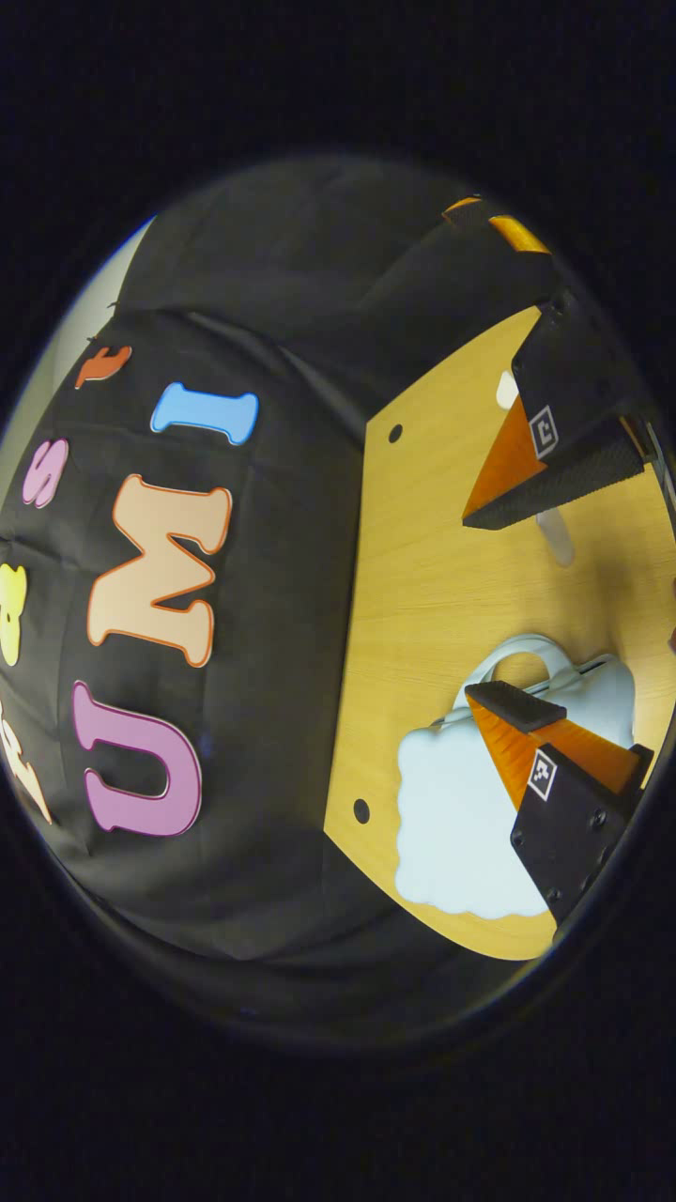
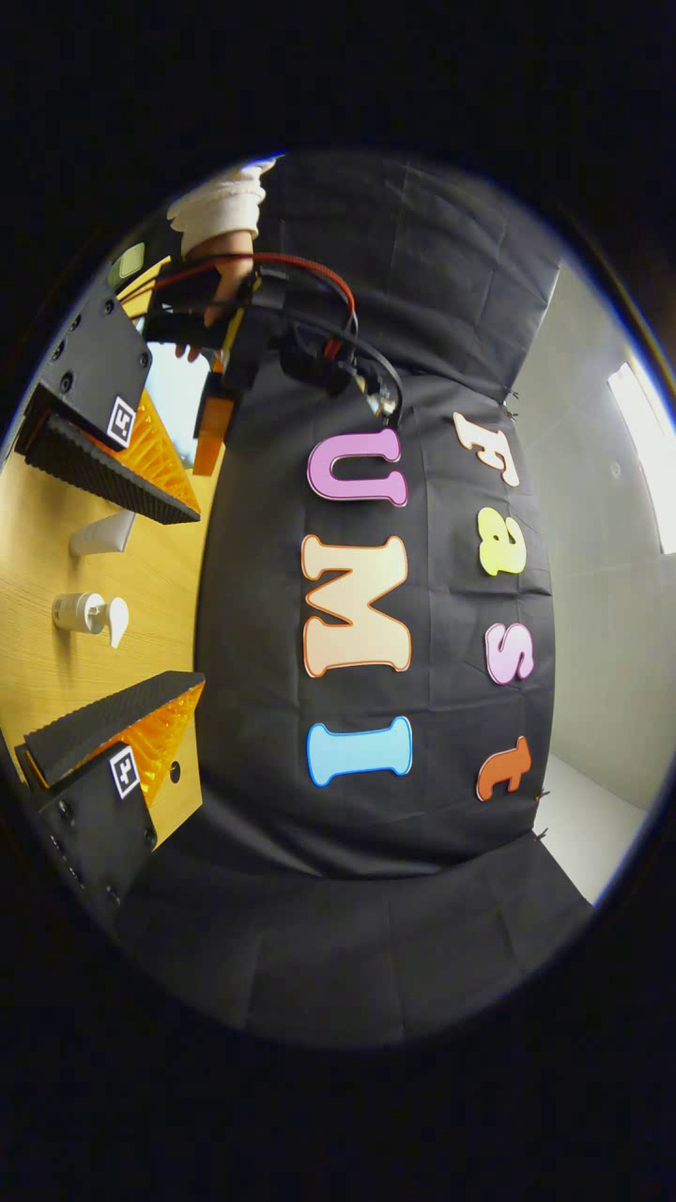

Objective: First open the suitcase, pack the skin care products into it, and then close the suitcase.

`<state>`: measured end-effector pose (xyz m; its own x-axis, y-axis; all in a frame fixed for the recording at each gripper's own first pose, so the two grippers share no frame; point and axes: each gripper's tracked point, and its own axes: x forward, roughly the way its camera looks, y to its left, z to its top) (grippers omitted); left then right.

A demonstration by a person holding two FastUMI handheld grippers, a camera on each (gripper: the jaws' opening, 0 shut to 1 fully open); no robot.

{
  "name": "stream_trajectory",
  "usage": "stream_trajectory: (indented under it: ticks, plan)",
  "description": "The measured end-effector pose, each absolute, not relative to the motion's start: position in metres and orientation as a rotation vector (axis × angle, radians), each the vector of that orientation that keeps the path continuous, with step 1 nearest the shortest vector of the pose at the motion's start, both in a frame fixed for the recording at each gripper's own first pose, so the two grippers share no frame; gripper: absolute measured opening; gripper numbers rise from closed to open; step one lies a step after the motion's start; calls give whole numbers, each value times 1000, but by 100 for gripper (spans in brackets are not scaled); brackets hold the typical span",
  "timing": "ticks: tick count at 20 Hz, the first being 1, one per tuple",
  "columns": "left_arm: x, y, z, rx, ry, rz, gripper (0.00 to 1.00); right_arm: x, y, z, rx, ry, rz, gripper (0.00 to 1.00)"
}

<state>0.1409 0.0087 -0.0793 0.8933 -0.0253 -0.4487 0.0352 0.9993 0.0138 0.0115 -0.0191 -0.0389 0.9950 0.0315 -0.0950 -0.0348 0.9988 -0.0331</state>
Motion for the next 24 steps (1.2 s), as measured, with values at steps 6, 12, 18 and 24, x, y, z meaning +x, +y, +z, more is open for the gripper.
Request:
stream_trajectory:
  ticks: [6,12,18,24]
  plan:
    - [177,8,-129,-50,717,-30,93,7,-11,-41,-42,102,69,98]
    - [187,25,-177,-92,955,79,94,2,-27,-50,-13,125,43,99]
    - [192,42,-208,-21,1094,147,84,5,-43,-52,1,133,24,99]
    - [193,61,-232,44,1195,215,78,4,-51,-55,-21,142,16,100]
